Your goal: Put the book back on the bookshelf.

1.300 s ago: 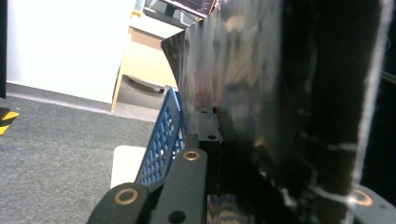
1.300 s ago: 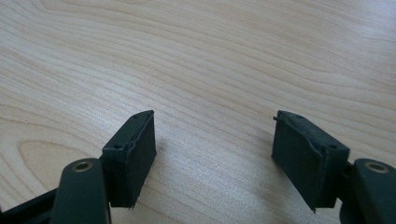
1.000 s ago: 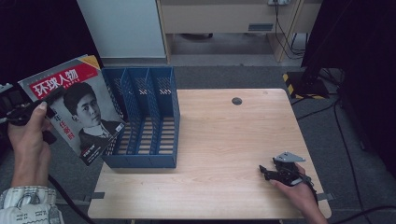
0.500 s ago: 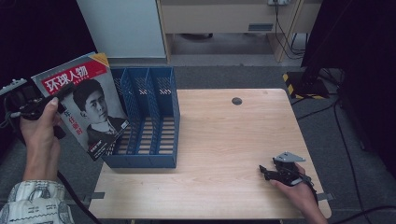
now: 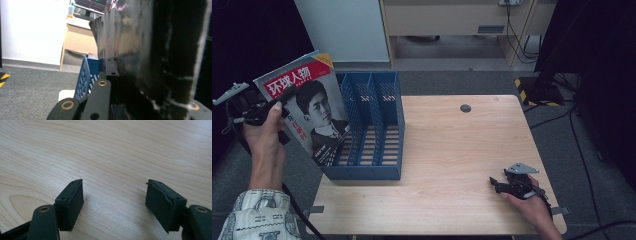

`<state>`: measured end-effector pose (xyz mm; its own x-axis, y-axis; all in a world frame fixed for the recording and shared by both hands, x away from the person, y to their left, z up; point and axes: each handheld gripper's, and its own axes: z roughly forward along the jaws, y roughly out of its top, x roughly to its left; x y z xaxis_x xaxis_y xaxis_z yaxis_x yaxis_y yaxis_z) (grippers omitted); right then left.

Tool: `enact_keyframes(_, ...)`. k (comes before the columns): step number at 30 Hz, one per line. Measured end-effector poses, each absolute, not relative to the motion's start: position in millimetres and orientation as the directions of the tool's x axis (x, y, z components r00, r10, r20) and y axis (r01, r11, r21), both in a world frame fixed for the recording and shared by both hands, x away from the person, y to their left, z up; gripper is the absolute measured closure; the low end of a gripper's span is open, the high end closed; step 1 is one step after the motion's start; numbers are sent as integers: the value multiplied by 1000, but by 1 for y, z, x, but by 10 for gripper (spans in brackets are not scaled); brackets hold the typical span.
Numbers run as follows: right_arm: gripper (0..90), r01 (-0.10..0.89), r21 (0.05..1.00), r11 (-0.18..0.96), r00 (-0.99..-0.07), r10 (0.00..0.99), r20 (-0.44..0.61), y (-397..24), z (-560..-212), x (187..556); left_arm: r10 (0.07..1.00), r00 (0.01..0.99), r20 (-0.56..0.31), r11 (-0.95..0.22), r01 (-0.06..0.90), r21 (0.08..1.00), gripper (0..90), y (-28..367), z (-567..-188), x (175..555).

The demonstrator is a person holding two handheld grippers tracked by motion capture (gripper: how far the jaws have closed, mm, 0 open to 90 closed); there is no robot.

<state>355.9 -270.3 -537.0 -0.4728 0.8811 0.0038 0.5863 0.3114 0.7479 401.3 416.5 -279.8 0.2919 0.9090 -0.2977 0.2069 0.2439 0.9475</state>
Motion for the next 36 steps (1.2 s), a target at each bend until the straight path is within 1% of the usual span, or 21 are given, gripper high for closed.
enact_keyframes(9, 305, 586, 747, 314, -475, 880, 2, -270, -537, 356, 913, 300, -277, 235, 168, 957, 865, 411, -288, 407)
enact_keyframes(13, 308, 584, 748, 316, -478, 879, 1, -271, -537, 356, 919, 305, -251, 211, 156, 965, 865, 406, -291, 409)
enact_keyframes(22, 309, 583, 748, 317, -478, 878, 0, -270, -537, 356, 919, 303, -250, 228, 109, 968, 864, 407, -296, 409)
enact_keyframes(29, 310, 583, 748, 317, -479, 878, 1, -271, -537, 356, 920, 302, -250, 231, 98, 968, 864, 407, -302, 411)
enact_keyframes(36, 311, 583, 748, 317, -479, 878, 1, -271, -537, 356, 926, 303, -225, 210, 80, 974, 865, 404, -307, 412)
